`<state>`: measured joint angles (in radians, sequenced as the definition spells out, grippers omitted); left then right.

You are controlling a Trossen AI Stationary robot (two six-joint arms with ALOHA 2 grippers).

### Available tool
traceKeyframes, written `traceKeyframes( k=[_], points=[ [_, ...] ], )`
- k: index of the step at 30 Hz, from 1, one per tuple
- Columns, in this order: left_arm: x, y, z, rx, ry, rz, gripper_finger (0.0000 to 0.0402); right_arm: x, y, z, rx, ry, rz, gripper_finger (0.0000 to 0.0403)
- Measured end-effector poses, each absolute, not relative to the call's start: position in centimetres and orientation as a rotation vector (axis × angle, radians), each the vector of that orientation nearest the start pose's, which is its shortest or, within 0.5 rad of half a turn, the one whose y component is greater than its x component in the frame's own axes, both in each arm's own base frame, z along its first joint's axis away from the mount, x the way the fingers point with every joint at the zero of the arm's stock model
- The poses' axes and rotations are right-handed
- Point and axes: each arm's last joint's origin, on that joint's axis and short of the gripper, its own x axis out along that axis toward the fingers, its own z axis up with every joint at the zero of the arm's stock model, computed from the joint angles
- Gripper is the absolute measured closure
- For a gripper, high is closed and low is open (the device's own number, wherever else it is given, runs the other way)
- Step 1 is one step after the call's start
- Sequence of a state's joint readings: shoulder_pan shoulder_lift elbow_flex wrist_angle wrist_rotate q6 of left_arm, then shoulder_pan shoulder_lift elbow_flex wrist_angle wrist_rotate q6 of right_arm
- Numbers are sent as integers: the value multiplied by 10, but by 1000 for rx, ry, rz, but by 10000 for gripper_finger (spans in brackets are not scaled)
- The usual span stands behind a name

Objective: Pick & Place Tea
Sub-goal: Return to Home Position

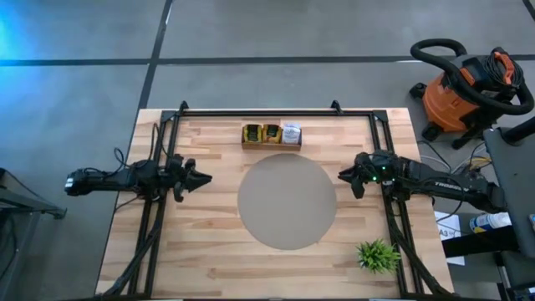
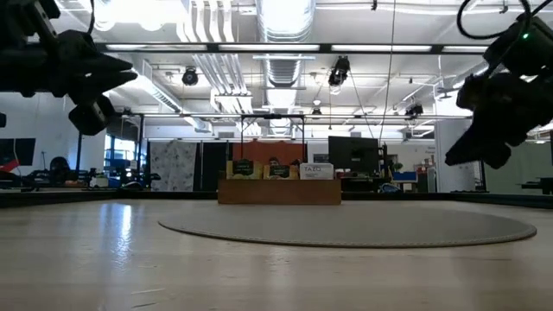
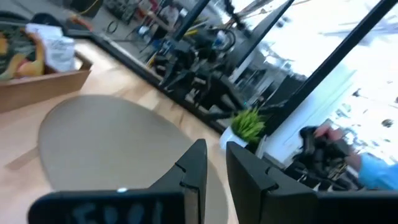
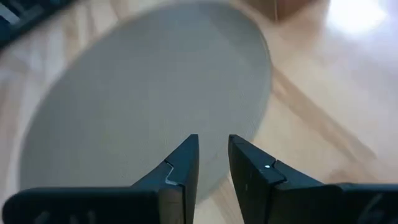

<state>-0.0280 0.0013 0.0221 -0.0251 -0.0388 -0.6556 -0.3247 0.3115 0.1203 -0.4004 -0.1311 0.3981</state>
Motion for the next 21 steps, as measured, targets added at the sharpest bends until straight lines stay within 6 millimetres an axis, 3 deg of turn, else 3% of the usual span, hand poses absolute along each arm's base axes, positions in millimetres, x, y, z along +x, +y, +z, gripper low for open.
traceKeyframes(
  k=[12,21],
  points=[
    [97,-1,170,-657,-42,1,347,86,-22,165,448,235,-209,335],
    [107,-3,154,-653,186,18,347,90,-17,172,412,94,-119,324]
  ],
)
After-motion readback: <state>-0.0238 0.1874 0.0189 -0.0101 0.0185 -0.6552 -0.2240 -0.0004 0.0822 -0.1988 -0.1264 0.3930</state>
